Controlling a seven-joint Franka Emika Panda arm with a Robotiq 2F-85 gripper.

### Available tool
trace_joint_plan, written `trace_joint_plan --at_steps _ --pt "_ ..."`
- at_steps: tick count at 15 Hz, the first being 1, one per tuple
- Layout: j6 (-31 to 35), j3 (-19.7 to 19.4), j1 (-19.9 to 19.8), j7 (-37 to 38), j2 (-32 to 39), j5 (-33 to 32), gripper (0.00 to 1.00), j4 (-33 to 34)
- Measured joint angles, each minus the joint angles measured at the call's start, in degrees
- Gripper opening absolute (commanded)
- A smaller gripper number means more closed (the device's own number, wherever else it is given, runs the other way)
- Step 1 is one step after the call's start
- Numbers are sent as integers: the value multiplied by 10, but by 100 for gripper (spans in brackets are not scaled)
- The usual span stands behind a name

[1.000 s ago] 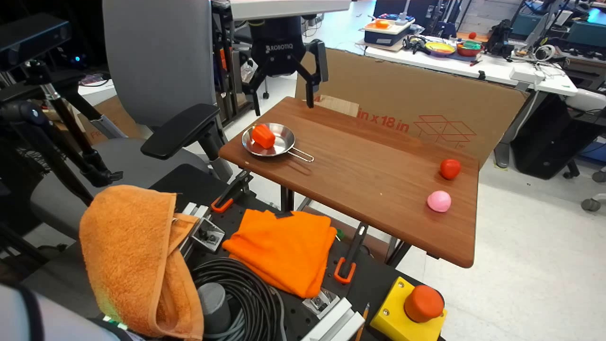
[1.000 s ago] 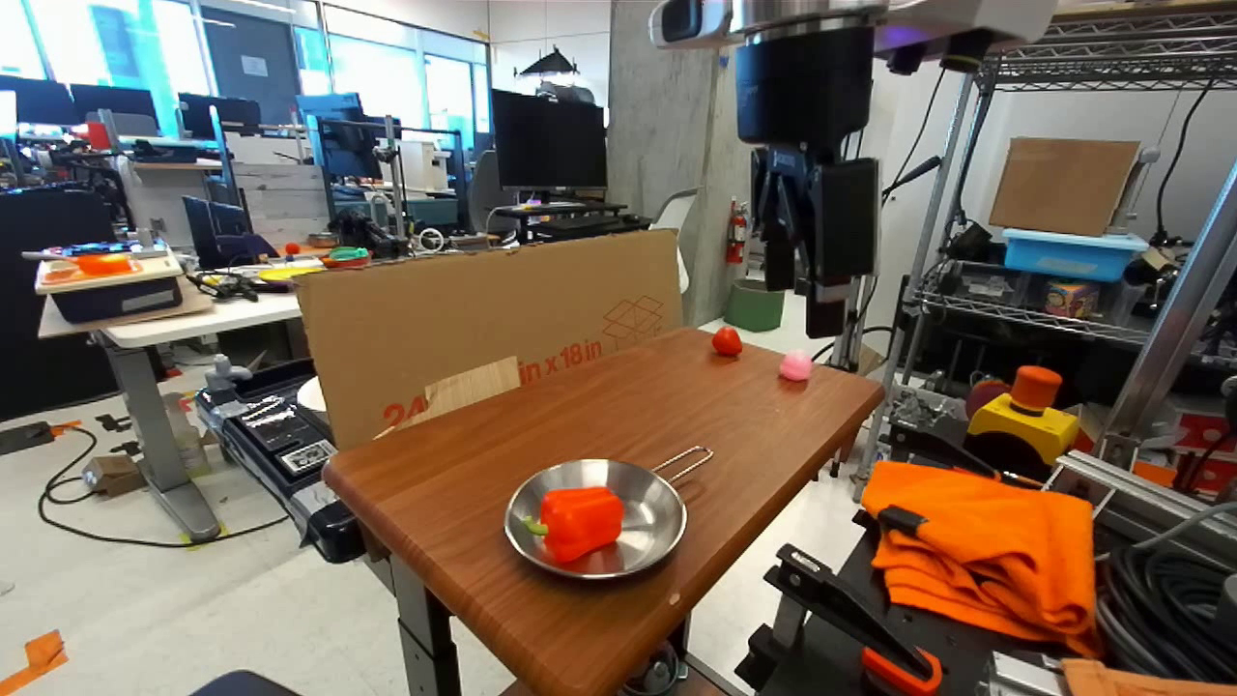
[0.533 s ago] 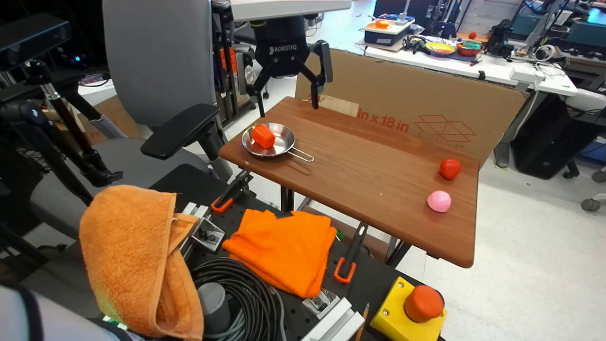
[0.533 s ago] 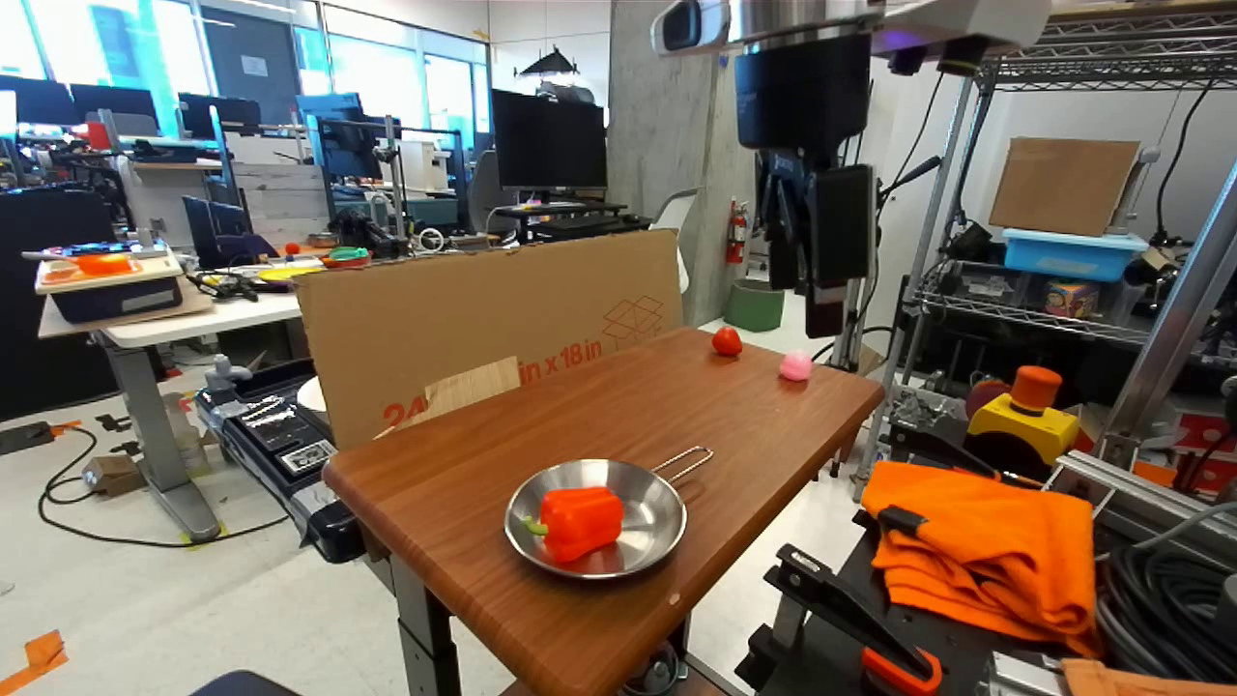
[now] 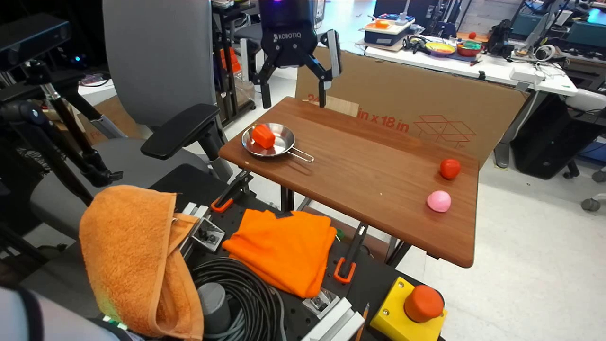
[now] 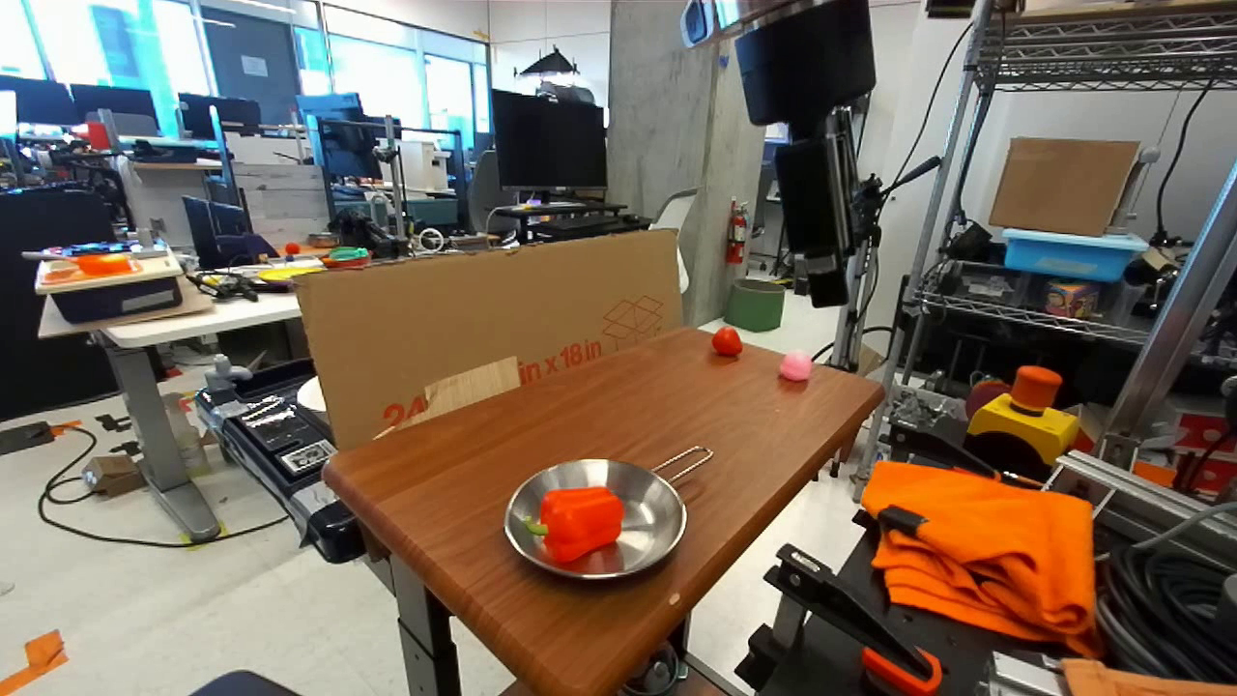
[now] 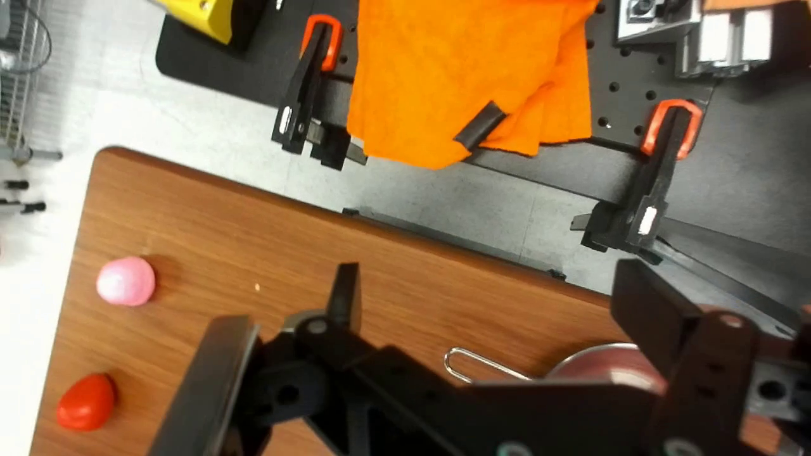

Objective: Remove the pepper from the pan and put it on the table

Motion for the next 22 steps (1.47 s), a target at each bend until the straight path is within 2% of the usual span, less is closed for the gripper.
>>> trace_joint_plan --at_steps 2,5,8,17,22 --pt "-26 0 0 16 11 26 100 13" --pt "-25 0 0 -3 24 54 100 22" --pt "-16 0 1 -29 24 54 100 23" --pt "-17 7 1 -24 24 43 100 31" --pt "-16 10 3 -49 24 43 100 32"
